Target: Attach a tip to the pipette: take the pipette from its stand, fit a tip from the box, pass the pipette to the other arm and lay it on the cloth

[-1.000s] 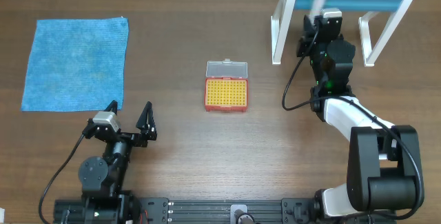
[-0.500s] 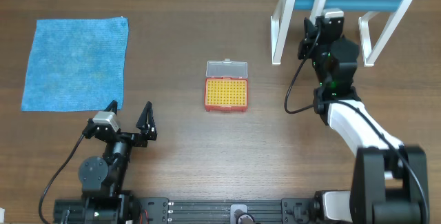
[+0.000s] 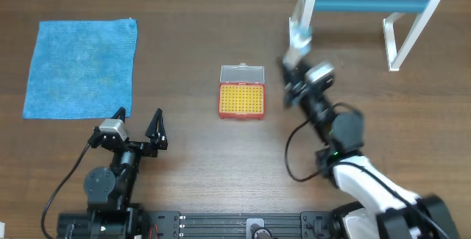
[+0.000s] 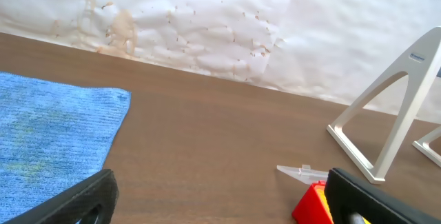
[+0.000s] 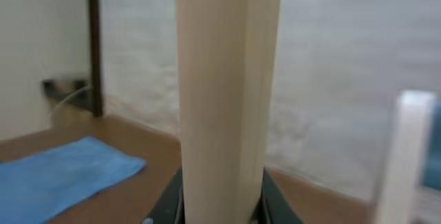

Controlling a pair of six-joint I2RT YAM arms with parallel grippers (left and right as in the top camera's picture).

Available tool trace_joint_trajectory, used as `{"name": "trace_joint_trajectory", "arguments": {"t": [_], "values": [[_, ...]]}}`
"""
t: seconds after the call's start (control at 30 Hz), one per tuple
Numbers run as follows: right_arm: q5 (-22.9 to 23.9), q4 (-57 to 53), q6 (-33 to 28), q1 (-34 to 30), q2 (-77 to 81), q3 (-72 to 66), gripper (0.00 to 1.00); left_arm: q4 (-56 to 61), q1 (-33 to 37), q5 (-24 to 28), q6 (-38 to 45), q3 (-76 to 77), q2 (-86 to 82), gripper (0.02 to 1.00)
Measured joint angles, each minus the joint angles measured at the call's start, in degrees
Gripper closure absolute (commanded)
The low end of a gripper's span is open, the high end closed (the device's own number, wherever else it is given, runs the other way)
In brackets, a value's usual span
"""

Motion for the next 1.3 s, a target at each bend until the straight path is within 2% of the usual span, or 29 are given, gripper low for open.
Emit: {"name": "trace_joint_trajectory", "arguments": {"t": [0.13, 0.27, 0.5, 0.73, 1.3], "values": [[-1.22, 8.85, 1.05, 3.48, 9.53, -0.13, 0.917, 0.0, 0.0, 0.0, 0.0, 0.0, 0.0, 0.051], [-1.22, 8.92, 2.84, 5.64, 18.29, 2.71, 0.921, 0.0, 0.0, 0.0, 0.0, 0.0, 0.0, 0.051], [-1.7, 8.98, 4.44, 10.34, 24.59, 7.19, 0.921, 0.0, 0.0, 0.0, 0.0, 0.0, 0.0, 0.051], [-1.88, 8.98, 4.96, 10.56, 28.72, 11.76, 0.921, 0.0, 0.0, 0.0, 0.0, 0.0, 0.0, 0.051], [-1.62, 8.11, 4.94, 10.56, 30.42, 11.91, 0.921, 0.0, 0.0, 0.0, 0.0, 0.0, 0.0, 0.047]]}}
